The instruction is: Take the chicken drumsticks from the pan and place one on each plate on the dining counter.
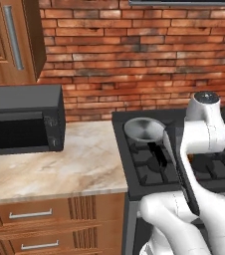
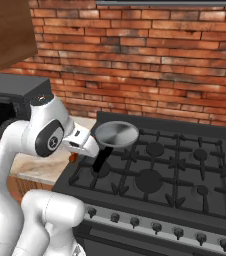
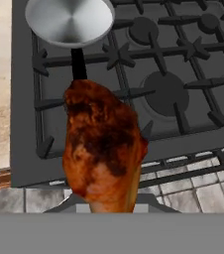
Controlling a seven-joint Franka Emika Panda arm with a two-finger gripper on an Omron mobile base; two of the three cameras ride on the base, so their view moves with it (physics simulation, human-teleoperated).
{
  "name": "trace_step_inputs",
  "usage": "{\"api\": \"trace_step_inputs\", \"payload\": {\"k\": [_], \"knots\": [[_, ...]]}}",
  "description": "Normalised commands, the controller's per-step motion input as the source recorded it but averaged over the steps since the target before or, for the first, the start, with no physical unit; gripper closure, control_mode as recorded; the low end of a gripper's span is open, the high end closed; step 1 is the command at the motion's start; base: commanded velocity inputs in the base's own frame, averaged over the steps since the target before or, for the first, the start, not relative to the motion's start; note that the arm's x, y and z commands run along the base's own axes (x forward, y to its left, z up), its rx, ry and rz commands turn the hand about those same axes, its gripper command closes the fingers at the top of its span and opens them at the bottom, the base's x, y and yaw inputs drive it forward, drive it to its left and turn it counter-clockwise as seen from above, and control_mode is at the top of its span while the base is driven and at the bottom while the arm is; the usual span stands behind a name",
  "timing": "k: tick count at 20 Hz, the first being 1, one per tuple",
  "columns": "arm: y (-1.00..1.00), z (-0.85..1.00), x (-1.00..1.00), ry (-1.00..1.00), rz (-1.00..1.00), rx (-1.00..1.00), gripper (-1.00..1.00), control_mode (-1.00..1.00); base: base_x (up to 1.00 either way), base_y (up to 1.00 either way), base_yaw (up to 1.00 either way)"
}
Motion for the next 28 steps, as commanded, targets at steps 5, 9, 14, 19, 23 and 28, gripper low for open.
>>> {"api": "trace_step_inputs", "payload": {"k": [5, 9, 14, 19, 23, 28], "knots": [[-0.03, 0.06, -0.86, -0.01, 0.00, -0.03, 1.00, -1.00, 0.00, 0.00, 0.00], [0.06, 0.39, -0.42, 0.00, 0.03, -0.08, 1.00, -1.00, 0.00, 0.00, 0.00], [0.04, 0.27, -0.23, 0.00, 0.00, -0.07, 1.00, -1.00, 0.00, 0.00, 0.00], [0.00, 0.05, -0.29, 0.00, 0.03, -0.04, 1.00, 1.00, -0.12, 0.00, 0.01], [0.00, 0.00, 0.00, 0.00, 0.00, 0.00, 1.00, 1.00, -0.84, 0.02, 0.09], [0.00, 0.00, 0.00, 0.00, 0.00, 0.00, 1.00, 1.00, -0.94, 0.03, 0.27]]}}
